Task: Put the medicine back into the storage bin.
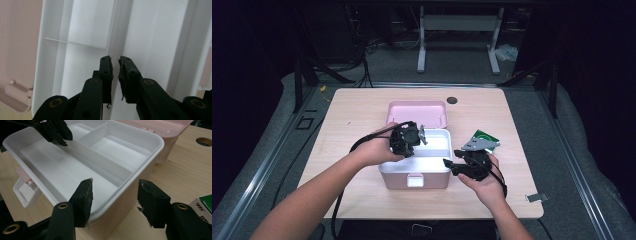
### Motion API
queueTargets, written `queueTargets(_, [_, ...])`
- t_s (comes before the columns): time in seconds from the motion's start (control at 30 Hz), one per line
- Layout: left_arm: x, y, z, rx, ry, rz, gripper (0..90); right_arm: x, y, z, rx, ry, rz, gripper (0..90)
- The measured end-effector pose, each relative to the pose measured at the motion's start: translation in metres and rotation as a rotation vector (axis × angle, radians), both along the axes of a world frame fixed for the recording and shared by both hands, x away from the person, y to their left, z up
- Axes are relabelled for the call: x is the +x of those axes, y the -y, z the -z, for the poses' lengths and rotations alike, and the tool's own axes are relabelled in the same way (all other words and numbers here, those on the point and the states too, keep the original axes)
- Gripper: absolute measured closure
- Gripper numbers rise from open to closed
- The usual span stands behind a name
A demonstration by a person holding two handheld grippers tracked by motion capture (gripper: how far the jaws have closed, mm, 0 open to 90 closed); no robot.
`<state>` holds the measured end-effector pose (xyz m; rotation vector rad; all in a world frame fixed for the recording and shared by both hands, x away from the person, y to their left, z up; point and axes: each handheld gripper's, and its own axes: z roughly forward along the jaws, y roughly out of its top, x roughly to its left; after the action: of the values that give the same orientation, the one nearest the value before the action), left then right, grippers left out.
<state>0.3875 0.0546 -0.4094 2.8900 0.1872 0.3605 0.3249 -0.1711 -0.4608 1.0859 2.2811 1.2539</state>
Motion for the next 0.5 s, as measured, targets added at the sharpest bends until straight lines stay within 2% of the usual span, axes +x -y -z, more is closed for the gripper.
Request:
queueTargets(0.17, [-0.0025,0.0039,-0.0014,0.035,0.023,0.009,80.4,-0.0003,0.0003,0.0001,0.002,0.000,-0.001,45.7])
queueTargets(0.23, [-0.0019,0.0000,-0.0076,0.032,0.042,-0.002,80.5,-0.0004,0.0006,0.0003,0.006,0.002,0.000,45.7])
queueTargets(0.33, [-0.0008,-0.0006,-0.0089,0.033,0.044,-0.006,80.6,0.0000,0.0006,0.0005,0.010,0.002,-0.003,45.6])
queueTargets(0.5, [0.0007,0.0071,0.0004,0.069,0.049,0.003,80.2,0.0000,0.0001,0.0005,0.005,0.001,0.000,45.6])
